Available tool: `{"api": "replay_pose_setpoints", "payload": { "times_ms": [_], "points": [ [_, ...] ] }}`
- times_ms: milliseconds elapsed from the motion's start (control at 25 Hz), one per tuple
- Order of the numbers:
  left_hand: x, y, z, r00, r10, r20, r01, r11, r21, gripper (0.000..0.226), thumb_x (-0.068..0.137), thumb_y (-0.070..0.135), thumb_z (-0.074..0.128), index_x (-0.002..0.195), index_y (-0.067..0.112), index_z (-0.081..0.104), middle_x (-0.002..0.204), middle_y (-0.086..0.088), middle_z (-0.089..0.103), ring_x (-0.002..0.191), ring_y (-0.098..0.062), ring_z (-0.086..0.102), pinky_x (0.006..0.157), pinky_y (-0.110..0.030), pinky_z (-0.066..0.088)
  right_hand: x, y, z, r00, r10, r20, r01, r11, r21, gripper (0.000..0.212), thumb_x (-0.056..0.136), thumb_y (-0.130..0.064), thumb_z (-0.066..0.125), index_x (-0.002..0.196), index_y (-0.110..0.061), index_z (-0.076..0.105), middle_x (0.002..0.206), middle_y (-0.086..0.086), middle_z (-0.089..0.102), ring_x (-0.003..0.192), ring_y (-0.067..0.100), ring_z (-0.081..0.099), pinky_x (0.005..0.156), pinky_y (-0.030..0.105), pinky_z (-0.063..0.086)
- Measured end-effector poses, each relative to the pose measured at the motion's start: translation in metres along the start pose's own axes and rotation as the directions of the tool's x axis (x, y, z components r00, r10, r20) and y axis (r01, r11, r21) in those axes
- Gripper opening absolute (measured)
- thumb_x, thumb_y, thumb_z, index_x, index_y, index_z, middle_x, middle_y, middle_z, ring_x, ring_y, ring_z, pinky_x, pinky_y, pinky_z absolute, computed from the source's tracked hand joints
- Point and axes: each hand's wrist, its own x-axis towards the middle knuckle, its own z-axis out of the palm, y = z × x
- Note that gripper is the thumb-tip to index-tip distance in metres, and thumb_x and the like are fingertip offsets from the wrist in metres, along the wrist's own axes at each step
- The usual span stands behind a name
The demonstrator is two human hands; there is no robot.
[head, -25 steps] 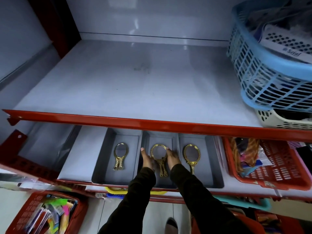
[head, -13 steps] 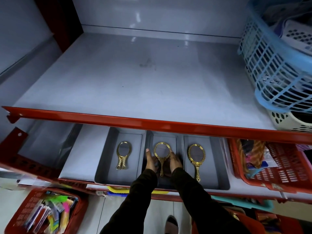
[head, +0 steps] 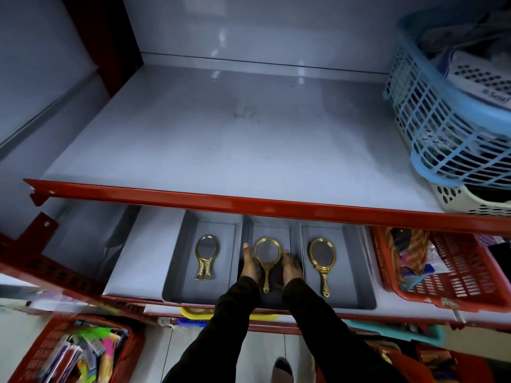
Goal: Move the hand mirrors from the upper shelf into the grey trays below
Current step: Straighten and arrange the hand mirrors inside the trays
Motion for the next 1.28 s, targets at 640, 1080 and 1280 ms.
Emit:
{"api": "replay_pose_setpoints", "payload": {
  "times_ms": [640,1080,1280],
  "points": [
    [0.044,0.06,-0.155,0.967,0.133,-0.215,-0.148,0.987,-0.055,0.085,0.093,0.065,0.012,0.15,0.005,0.028,0.157,-0.012,0.028,0.146,-0.028,0.024,0.12,-0.041,0.015,-0.041,0.011,0.136,0.969,0.026,0.244,-0.014,0.999,-0.052,0.065,0.095,-0.054,0.043,0.141,-0.009,0.047,0.142,0.014,0.051,0.118,0.032,0.052,0.091,0.039,0.044],
    [0.069,0.064,-0.168,0.993,0.012,-0.122,-0.012,1.0,0.006,0.08,0.093,0.065,0.018,0.15,0.009,0.029,0.152,-0.012,0.036,0.139,-0.033,0.036,0.113,-0.045,0.029,-0.015,0.035,0.171,0.979,0.055,0.194,-0.057,0.998,0.006,0.064,0.09,-0.058,0.049,0.141,-0.019,0.045,0.142,0.016,0.05,0.127,0.037,0.05,0.096,0.052,0.049],
    [0.07,0.06,-0.171,0.995,0.008,-0.104,-0.007,1.0,0.014,0.078,0.093,0.065,0.019,0.15,0.011,0.029,0.154,-0.011,0.035,0.142,-0.031,0.033,0.116,-0.047,0.027,-0.017,0.04,0.172,0.987,0.047,0.153,-0.044,0.999,-0.025,0.058,0.094,-0.052,0.047,0.14,-0.017,0.046,0.142,0.017,0.048,0.129,0.04,0.046,0.101,0.054,0.047]
  ]
}}
